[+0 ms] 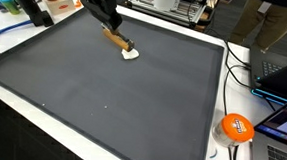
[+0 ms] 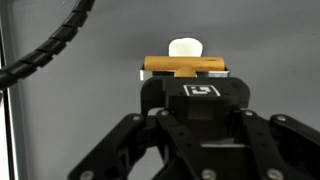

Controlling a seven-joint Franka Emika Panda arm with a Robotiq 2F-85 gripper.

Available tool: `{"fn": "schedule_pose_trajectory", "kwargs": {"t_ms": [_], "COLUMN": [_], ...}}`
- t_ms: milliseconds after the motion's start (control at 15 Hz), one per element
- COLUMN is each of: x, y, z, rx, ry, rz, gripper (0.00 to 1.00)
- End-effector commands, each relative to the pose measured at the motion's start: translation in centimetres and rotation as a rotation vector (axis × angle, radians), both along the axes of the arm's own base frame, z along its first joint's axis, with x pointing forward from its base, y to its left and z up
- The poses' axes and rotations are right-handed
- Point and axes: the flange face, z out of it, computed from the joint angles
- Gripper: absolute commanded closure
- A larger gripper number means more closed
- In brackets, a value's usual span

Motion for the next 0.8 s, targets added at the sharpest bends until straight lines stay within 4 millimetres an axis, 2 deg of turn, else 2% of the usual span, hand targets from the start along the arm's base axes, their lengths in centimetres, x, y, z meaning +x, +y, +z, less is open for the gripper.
{"fn": "schedule_pose_trajectory", "kwargs": {"t_ms": [0,333,733], "x": [0.3,0.7,1.5], "y": [-0.1,0.0,0.1], "z": [0.6,0.8,-0.8], "rx": [0.015,0.020,0.029], "ry": [-0.023,-0.059,-0.079], "rz": [0.000,0.006,0.006], "gripper": [0.78,0.78,0.78]}}
